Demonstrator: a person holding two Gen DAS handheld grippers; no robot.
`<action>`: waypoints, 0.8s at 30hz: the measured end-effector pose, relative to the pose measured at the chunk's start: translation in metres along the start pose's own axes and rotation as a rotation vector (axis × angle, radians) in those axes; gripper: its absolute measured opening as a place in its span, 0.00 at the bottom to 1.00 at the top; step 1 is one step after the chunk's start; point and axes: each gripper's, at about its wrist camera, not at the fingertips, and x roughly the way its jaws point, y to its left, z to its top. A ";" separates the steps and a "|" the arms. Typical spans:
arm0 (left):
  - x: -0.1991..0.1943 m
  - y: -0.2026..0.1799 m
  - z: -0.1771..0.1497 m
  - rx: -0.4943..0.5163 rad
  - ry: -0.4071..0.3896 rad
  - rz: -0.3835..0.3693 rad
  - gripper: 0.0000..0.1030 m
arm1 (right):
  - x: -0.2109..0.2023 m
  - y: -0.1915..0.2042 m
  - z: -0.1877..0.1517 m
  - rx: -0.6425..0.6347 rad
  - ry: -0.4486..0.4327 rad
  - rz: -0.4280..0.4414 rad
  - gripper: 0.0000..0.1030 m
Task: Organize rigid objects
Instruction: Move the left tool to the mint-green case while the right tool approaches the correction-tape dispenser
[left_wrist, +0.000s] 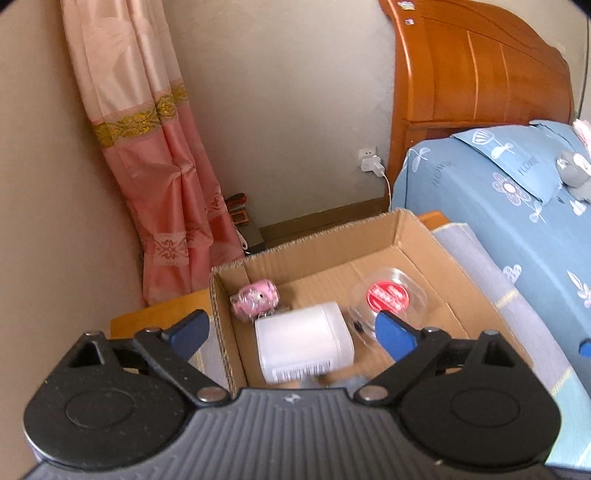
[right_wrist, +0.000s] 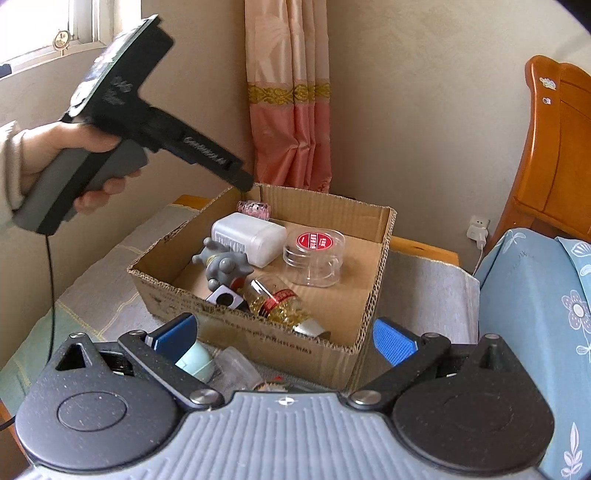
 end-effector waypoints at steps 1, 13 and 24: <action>-0.006 -0.001 -0.003 0.004 -0.004 0.002 0.94 | -0.002 0.000 -0.002 0.003 0.001 -0.002 1.00; -0.064 -0.017 -0.061 0.004 -0.062 0.010 0.99 | -0.017 0.004 -0.052 0.062 0.004 -0.052 1.00; -0.036 -0.039 -0.127 -0.071 0.024 -0.021 0.99 | -0.026 0.020 -0.100 0.102 -0.024 -0.125 1.00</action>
